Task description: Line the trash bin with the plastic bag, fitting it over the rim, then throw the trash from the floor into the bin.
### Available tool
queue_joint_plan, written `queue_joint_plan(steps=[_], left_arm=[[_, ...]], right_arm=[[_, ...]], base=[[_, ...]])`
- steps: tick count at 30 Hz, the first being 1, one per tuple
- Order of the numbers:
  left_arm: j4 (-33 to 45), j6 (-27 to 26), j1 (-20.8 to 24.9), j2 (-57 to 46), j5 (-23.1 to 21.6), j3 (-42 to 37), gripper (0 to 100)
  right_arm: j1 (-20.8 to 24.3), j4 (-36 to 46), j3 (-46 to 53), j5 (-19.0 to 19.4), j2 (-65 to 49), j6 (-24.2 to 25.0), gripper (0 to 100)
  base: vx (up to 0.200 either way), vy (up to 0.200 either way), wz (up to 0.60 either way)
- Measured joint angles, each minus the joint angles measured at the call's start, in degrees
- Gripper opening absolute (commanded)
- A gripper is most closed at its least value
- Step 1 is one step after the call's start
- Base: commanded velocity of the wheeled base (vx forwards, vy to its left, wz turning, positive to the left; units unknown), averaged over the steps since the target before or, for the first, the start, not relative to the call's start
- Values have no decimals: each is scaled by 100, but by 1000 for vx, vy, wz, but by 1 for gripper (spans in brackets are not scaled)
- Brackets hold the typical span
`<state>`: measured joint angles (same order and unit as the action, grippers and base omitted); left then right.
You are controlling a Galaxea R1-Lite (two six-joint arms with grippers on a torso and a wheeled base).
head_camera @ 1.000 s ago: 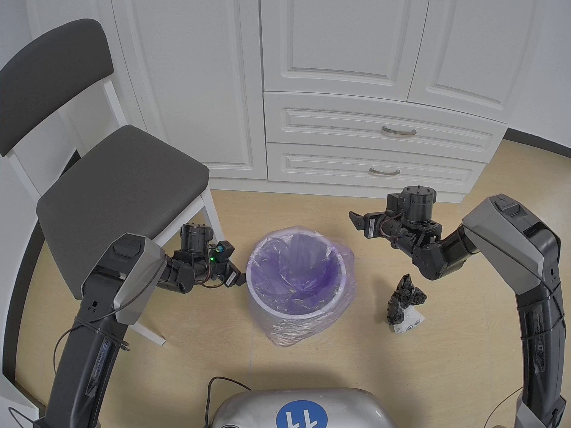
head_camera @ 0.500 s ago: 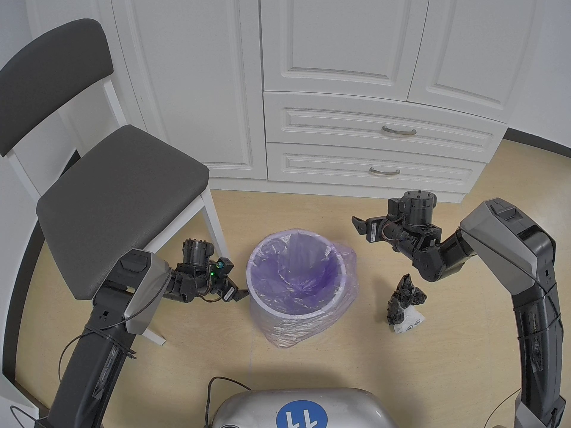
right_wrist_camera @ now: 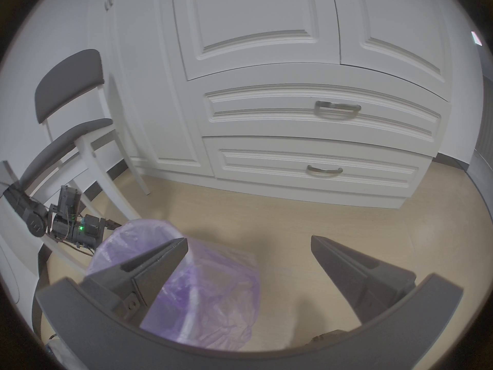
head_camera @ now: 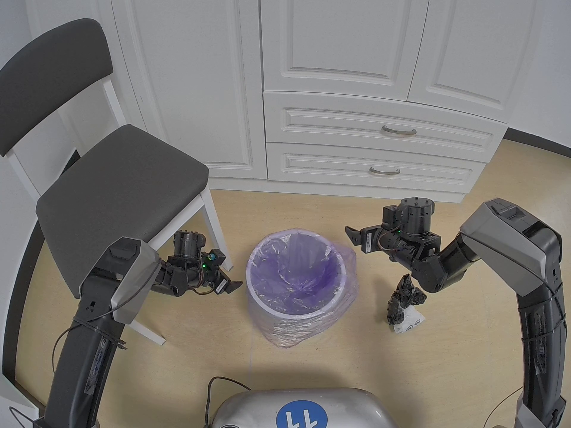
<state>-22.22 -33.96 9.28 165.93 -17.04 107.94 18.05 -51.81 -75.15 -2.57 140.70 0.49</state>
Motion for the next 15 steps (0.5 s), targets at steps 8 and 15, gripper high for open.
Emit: queue_joint_plan(steps=[8, 15], left_arm=[[-972, -118, -99, -848, 158, -2043, 100], [-2389, -173, -66, -1535, 246, -4030, 100]], right_arm=[[440, -396, 672, -93, -200, -256, 100], [962, -635, 1098, -374, -169, -475, 100]], base=[[0, 0, 0], [0, 0, 0]])
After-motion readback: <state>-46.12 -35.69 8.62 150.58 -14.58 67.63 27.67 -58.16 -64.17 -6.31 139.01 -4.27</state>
